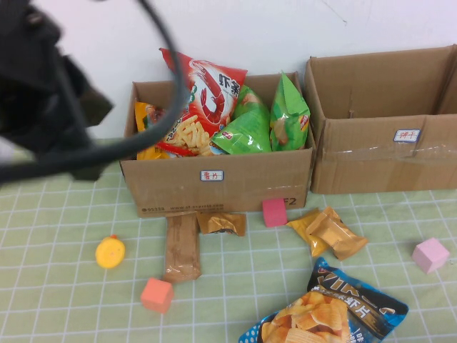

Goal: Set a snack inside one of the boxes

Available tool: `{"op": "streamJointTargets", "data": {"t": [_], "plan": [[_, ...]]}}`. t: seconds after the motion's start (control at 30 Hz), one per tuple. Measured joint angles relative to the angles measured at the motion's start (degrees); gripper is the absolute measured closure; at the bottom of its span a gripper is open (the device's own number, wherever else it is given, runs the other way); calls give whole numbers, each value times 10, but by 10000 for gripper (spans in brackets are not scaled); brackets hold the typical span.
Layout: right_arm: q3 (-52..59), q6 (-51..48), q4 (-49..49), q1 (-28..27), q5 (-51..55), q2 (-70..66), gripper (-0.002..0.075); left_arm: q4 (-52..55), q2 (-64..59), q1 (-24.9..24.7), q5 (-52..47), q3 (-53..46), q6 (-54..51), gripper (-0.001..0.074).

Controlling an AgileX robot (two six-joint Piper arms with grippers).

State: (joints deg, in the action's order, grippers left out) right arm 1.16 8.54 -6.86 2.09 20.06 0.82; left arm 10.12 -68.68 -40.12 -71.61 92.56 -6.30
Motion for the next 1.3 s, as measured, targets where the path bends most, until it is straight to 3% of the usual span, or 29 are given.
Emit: {"op": "streamJointTargets", "data": {"t": [0.2,0.33,0.57,0.7,0.9,1.1,1.3], "plan": [[0,0,0,0,0,0,728,44,85,0,28,-106,5,735],[0,0,0,0,0,0,728,60,178,28,169,-235,9,735],[0,0,0,0,0,0,728,65,354,176,531,-530,10,735],[0,0,0,0,1,0,728,41,451,269,671,-670,10,736],[0,0,0,0,1,0,728,-47,570,359,716,-803,10,736],[0,0,0,0,1,0,728,-67,663,390,716,-914,10,736],[0,0,0,0,1,0,728,-80,692,411,649,-937,10,736]]}}
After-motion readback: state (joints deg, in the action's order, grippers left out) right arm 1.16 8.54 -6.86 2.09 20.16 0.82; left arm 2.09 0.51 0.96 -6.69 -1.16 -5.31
